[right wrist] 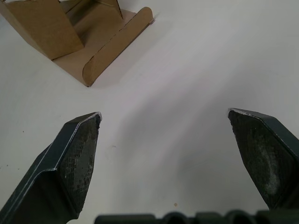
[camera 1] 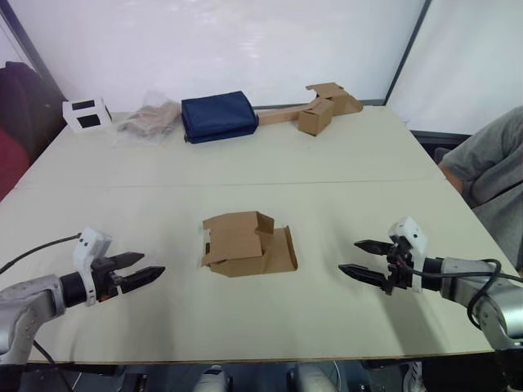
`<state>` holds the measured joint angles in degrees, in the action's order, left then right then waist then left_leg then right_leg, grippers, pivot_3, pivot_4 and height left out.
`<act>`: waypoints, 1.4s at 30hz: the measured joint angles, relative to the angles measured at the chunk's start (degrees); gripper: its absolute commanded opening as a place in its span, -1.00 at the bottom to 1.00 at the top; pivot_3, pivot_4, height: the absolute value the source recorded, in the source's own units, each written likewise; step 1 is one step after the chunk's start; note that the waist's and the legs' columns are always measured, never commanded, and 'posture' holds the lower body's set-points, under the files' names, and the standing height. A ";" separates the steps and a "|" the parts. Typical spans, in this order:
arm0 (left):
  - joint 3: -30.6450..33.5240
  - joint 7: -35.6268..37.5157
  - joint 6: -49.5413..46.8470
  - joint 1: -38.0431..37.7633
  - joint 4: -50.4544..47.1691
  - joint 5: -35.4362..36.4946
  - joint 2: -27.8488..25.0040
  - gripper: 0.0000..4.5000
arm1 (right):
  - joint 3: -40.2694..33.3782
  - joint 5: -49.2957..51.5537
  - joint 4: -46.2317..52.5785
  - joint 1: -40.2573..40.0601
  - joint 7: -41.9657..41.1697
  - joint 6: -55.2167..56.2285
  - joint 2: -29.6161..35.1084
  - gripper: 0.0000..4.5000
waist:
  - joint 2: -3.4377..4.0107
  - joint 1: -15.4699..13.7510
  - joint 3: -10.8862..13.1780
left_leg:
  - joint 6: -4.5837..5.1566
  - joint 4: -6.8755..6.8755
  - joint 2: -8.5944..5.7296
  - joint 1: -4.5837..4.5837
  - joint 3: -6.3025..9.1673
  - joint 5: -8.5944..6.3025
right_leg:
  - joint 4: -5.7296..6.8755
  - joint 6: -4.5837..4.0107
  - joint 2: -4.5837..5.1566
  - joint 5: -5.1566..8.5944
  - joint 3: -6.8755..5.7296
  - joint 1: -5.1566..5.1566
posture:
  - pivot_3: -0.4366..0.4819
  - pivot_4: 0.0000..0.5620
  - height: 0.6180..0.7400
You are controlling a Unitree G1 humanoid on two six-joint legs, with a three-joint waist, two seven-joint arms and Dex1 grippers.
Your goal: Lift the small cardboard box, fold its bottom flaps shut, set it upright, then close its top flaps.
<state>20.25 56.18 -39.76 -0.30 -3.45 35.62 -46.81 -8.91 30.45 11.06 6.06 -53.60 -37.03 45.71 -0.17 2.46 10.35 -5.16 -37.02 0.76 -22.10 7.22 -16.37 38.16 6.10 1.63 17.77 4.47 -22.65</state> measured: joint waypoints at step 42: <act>-2.03 3.06 -30.08 19.32 17.01 14.73 3.29 0.99 | 3.55 3.90 14.34 6.52 3.06 -8.19 -0.20 1.00 | 0.02 0.12 -0.01 | 0.00 -0.07 -0.01 0.01 0.04 0.00 | 0.11 0.00 -0.04 0.00 -0.04 -0.01 | -0.05 -0.47 1.00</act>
<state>18.22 59.24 -69.84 19.01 13.56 50.35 -43.52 -5.36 34.35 25.40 12.58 -50.54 -45.22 45.51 -0.15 2.58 10.35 -5.17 -37.08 0.76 -22.08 7.27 -16.36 38.27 6.11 1.59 17.77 4.43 -22.67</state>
